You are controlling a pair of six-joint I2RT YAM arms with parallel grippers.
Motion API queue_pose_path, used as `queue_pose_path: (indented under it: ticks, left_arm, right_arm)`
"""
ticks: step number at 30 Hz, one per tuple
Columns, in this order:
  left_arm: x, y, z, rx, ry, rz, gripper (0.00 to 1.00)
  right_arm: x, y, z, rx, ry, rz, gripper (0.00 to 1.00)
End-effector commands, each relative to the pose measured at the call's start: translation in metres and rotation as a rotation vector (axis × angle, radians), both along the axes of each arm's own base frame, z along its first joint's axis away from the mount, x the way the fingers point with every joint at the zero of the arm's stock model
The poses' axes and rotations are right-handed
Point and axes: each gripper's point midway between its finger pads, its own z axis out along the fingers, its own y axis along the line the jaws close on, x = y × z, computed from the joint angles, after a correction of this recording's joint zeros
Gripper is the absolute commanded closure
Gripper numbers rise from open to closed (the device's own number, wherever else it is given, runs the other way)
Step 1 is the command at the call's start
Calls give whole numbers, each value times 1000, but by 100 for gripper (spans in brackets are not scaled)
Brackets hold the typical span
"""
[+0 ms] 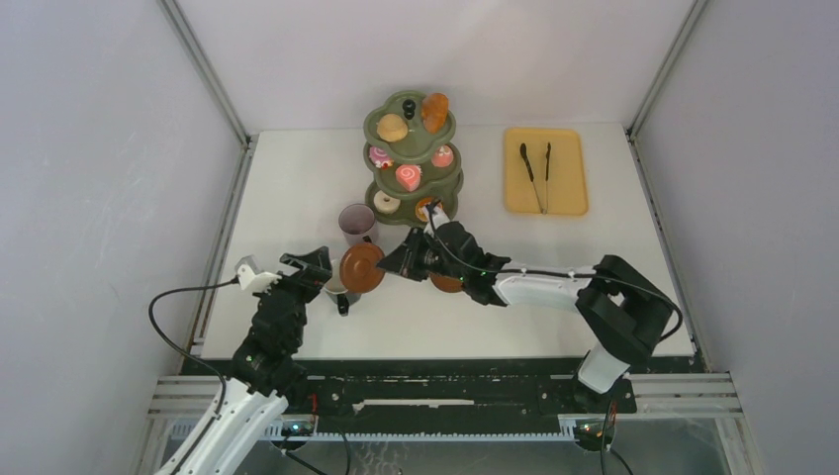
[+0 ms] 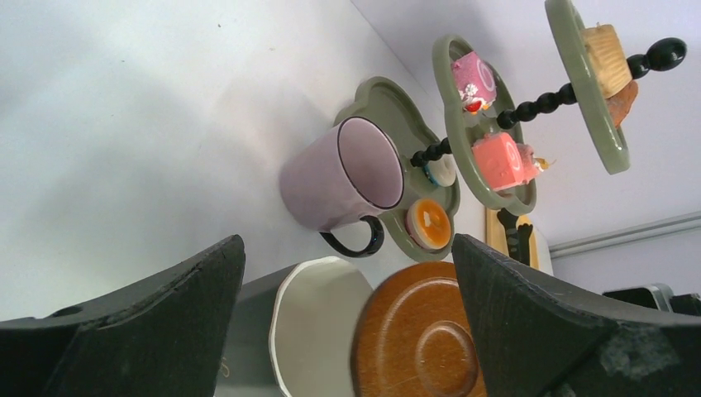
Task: Serve the afternoon tea
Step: Pick up the coaster from the center of the board, then place the coaster at the center of the board.
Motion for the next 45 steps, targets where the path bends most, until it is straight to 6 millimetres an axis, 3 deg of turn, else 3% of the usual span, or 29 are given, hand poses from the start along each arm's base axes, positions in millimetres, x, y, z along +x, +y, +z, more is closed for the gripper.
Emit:
queue_pose_path:
  ticks: [1, 6, 12, 19, 27, 34, 45]
  left_arm:
    - [-2, 2, 39, -18, -75, -3, 0]
    - [-5, 3, 46, -15, -83, -4, 0]
    - [-4, -1, 53, -18, -94, -27, 0]
    - [1, -11, 56, -14, -96, -68, 0]
    - [3, -15, 59, -13, -110, -89, 0]
    - [5, -19, 57, -13, -110, -102, 0]
    - [8, -22, 54, -15, -111, -112, 0]
  right_arm:
    - [11, -22, 36, 68, -75, -63, 100]
    - [18, -57, 35, 56, -75, -142, 100]
    - [35, -118, 26, 23, -68, -309, 100]
    - [52, -190, -1, -10, -27, -505, 100]
    - [58, -252, -33, -23, 29, -699, 100]
    - [56, -287, -59, -47, 72, -813, 100]
    - [50, -315, -99, -83, 164, -926, 100]
